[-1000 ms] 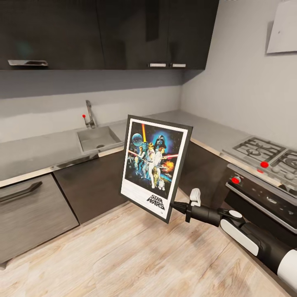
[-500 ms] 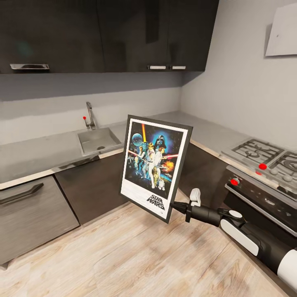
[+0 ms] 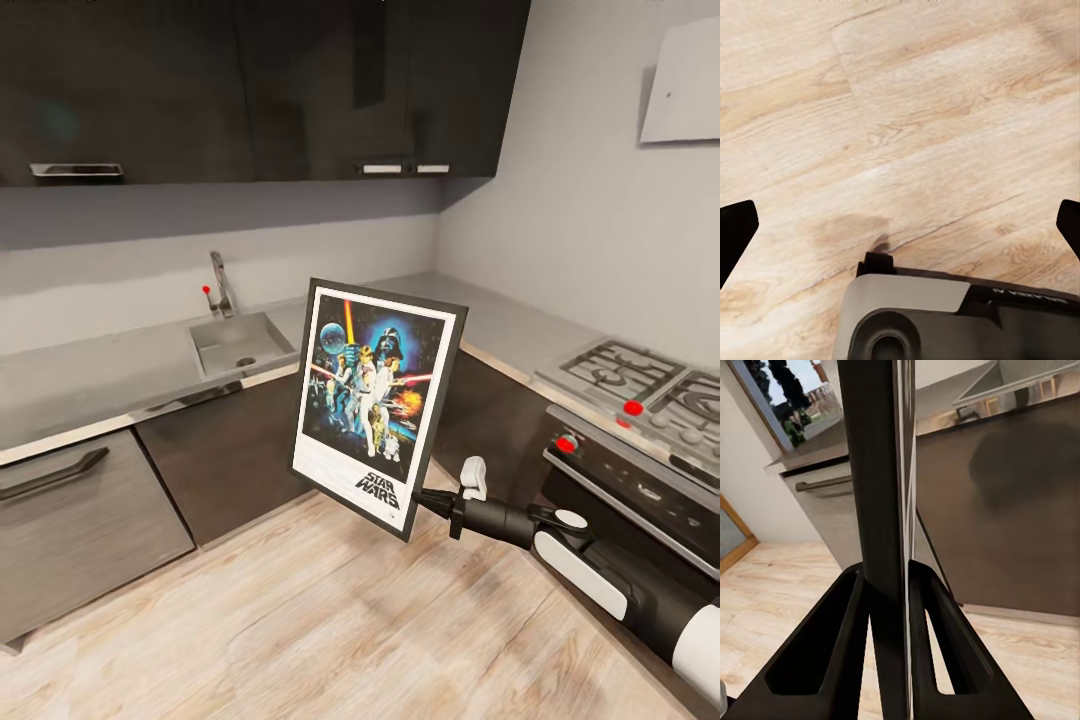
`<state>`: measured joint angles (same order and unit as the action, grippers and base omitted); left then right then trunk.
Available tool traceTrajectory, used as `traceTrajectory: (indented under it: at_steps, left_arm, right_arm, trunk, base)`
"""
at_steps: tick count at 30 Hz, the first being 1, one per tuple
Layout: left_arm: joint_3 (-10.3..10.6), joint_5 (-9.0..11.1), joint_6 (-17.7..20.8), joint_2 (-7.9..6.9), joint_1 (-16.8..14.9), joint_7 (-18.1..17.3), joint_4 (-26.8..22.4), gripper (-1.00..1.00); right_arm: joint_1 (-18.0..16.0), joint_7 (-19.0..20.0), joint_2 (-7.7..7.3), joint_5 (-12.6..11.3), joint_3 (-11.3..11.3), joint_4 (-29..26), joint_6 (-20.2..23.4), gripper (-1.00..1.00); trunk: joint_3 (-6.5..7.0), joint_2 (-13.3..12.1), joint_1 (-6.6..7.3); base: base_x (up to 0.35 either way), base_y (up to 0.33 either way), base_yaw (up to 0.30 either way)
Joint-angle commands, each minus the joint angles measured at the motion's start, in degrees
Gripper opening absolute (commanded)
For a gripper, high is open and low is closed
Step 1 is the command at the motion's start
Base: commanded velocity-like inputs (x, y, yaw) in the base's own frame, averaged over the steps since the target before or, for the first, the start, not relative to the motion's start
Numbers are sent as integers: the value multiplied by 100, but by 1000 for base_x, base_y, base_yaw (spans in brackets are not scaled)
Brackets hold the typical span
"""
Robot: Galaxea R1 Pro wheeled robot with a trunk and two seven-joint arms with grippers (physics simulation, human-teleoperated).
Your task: Pick up the poster from the kitchen countertop and hang it on one of the wall nails in the kitchen.
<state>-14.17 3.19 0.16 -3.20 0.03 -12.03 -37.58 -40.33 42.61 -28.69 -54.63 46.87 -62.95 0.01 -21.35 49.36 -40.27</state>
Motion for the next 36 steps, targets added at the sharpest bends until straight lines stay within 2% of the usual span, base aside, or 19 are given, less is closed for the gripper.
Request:
traceTrajectory:
  at_steps: [1,36]
  left_arm:
    - [-15,33,2,0,1,-36,-4,100]
    - [-15,33,2,1,0,-36,-4,100]
  right_arm:
    - [-10,15,-7,-65,22,2,8,-100]
    - [-10,19,-14,-56,18,2,17,-100]
  trunk:
    - [13,-37,22]
    - [641,-1440,790]
  base:
    - [0,0,0]
    - [0,0,0]
